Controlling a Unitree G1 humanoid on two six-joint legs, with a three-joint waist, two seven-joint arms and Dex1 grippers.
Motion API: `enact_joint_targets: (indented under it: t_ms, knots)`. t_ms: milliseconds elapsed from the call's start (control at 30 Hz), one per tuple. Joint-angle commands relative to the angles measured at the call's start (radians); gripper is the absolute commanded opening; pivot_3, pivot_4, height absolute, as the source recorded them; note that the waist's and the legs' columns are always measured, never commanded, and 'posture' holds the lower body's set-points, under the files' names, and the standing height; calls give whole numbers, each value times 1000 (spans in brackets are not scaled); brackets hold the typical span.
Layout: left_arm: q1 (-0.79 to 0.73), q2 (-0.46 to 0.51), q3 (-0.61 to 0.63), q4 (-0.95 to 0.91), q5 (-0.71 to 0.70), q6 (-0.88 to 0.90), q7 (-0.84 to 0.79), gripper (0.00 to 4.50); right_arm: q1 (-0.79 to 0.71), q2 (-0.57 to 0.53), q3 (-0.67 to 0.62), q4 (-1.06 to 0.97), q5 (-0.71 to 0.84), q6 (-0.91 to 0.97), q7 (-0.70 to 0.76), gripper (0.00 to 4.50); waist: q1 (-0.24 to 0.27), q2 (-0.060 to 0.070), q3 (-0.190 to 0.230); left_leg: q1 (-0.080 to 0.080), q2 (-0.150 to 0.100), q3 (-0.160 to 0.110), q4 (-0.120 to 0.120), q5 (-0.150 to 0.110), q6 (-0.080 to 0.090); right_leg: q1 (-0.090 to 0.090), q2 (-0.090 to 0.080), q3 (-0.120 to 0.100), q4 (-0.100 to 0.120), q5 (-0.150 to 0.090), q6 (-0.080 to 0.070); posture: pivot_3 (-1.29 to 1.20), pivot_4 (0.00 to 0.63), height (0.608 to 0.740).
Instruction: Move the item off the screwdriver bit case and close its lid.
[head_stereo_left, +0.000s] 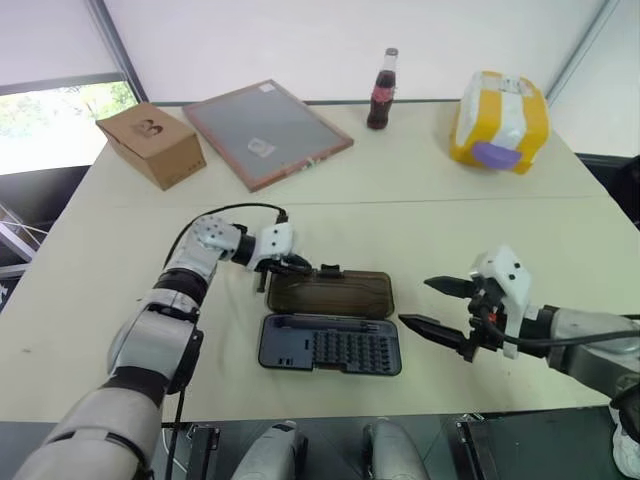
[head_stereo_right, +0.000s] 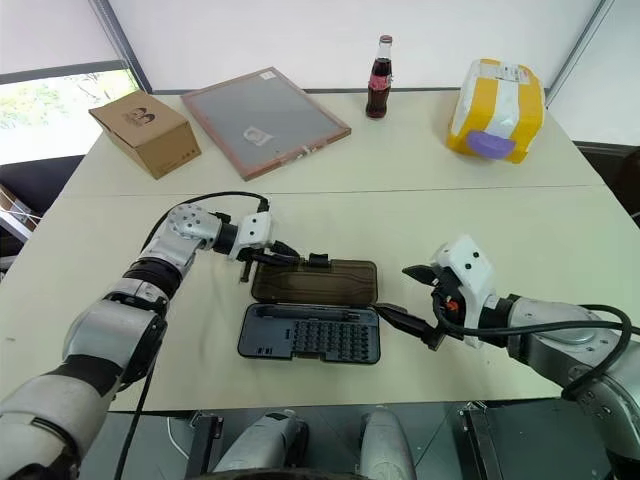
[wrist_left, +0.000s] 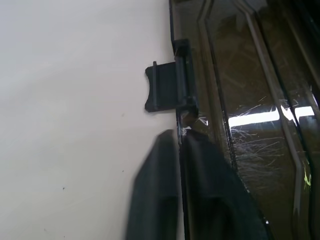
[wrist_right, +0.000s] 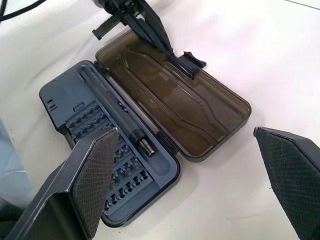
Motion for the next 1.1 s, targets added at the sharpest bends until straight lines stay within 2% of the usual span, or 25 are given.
enact_joint_targets:
  t_ms: [33,167,233,333,400,467,567,667,767,833,1100]
  knots:
    - [6,24,-3,-19,9,26,7,2184,-6,9,-7,-1,-9,-22,5,4500,0,0,0,0,0,0,0,0,0,0,0,0,0,0,0,0,150,740]
    - [2,27,24,-35,-27,88,6,3935,-14,10,-5,6,-17,-24,9,4500,0,0,0,0,0,0,0,0,0,0,0,0,0,0,0,0,150,740]
    - [-32,29,98,-45,-107,207,13,3935,-17,6,-16,7,-12,-22,14,4500,0,0,0,0,0,0,0,0,0,0,0,0,1,0,0,0,150,740]
    - [-34,66,168,-158,-227,427,-107,3935,-18,4,-48,2,19,-17,22,4500,-3,0,0,-1,0,-1,1,0,0,-1,1,0,1,0,0,0,150,740]
    - [58,127,178,-448,-363,748,-206,3935,-38,15,-63,6,54,-12,15,4500,-10,0,0,-3,0,-1,2,0,0,-2,1,0,1,0,0,0,150,740]
    - [205,196,178,-800,-501,1033,-211,3935,-69,28,-47,17,65,-17,10,4500,-26,1,-1,-4,1,-1,2,0,0,-3,1,1,4,0,0,0,150,740]
    - [423,266,183,-1171,-605,1210,-128,3935,-140,63,27,51,6,-41,-19,4500,-36,3,-2,1,2,0,-3,0,1,0,0,2,3,0,0,0,150,740]
    - [601,300,188,-1377,-611,1220,-42,2661,-250,119,122,116,-105,-88,-67,4500,-30,3,-1,2,3,0,-3,0,0,0,3,2,0,0,0,0,150,740]
    - [690,295,202,-1480,-641,1247,42,1058,-333,148,188,188,-184,-104,-82,4500,-8,4,-1,2,4,1,-2,1,-1,0,3,3,-1,0,0,0,150,740]
    - [742,309,175,-1513,-600,1190,75,81,-369,147,226,236,-231,-116,-62,4500,4,4,-1,2,4,1,-2,1,-2,1,3,3,-1,0,0,0,150,740]
    - [851,377,53,-1451,-420,927,114,29,-447,162,335,352,-346,-127,9,4500,0,6,0,2,5,3,-3,1,-2,0,4,3,-2,0,-1,0,150,740]
